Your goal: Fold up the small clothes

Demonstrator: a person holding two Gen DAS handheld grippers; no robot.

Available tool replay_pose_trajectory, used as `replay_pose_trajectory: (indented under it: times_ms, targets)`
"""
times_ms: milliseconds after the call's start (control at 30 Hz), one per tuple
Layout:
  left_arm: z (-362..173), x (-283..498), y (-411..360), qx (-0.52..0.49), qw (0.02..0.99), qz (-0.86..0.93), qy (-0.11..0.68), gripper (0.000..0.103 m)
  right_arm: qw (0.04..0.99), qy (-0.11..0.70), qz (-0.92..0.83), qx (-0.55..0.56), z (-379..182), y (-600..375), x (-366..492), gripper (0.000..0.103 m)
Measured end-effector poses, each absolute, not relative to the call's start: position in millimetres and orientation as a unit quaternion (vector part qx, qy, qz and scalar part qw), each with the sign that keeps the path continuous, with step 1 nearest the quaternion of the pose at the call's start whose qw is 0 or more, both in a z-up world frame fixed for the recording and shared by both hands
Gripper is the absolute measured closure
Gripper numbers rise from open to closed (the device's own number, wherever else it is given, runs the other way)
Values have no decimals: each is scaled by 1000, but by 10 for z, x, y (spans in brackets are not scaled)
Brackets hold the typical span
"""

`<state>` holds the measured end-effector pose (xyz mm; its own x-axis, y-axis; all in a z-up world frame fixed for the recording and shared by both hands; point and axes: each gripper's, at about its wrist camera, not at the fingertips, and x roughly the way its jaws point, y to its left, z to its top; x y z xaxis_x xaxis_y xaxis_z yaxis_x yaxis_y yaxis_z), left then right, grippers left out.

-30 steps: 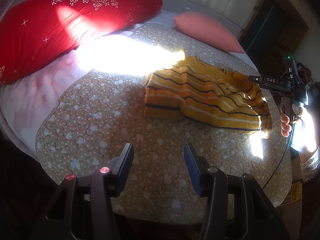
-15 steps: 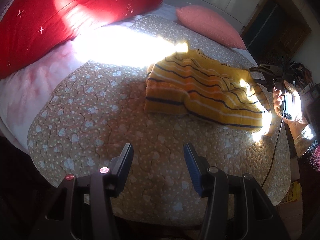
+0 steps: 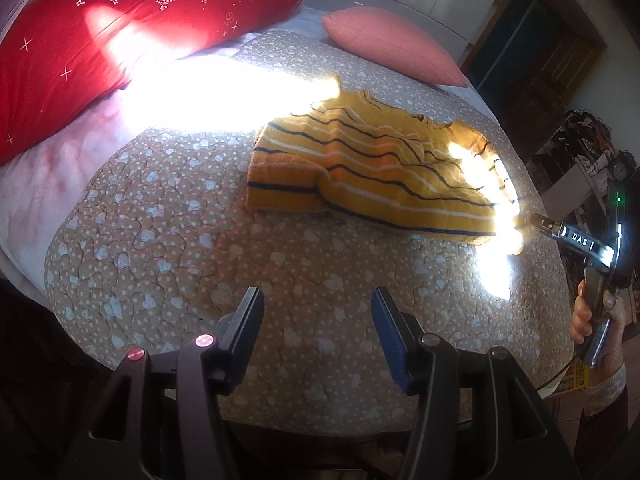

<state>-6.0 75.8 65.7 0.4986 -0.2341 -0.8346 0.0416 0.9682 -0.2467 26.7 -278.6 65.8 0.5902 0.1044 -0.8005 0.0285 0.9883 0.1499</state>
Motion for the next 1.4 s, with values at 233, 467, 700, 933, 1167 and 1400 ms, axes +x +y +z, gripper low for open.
replay_pose_trajectory:
  times_ms: [233, 467, 700, 933, 1167, 1400]
  targets:
    - [715, -170, 566, -69, 861, -76, 498, 48, 882, 465, 46, 58, 312, -2554, 276, 99]
    - [741, -182, 662, -61, 866, -51, 494, 47, 866, 465, -25, 180, 234, -3384, 222, 100]
    - [629, -146, 728, -66, 860, -40, 504, 46, 860, 460, -83, 203, 239, -3775, 70, 102]
    - [504, -65, 776, -88, 851, -32, 517, 46, 889, 419, 50, 178, 803, -3065, 251, 96]
    - [554, 143, 1018, -96, 860, -20, 500, 44, 871, 472, 30, 131, 374, -2580, 674, 75]
    - [382, 872, 1331, -143, 864, -47, 480, 30, 851, 497, 16, 169, 129, -2818, 716, 74]
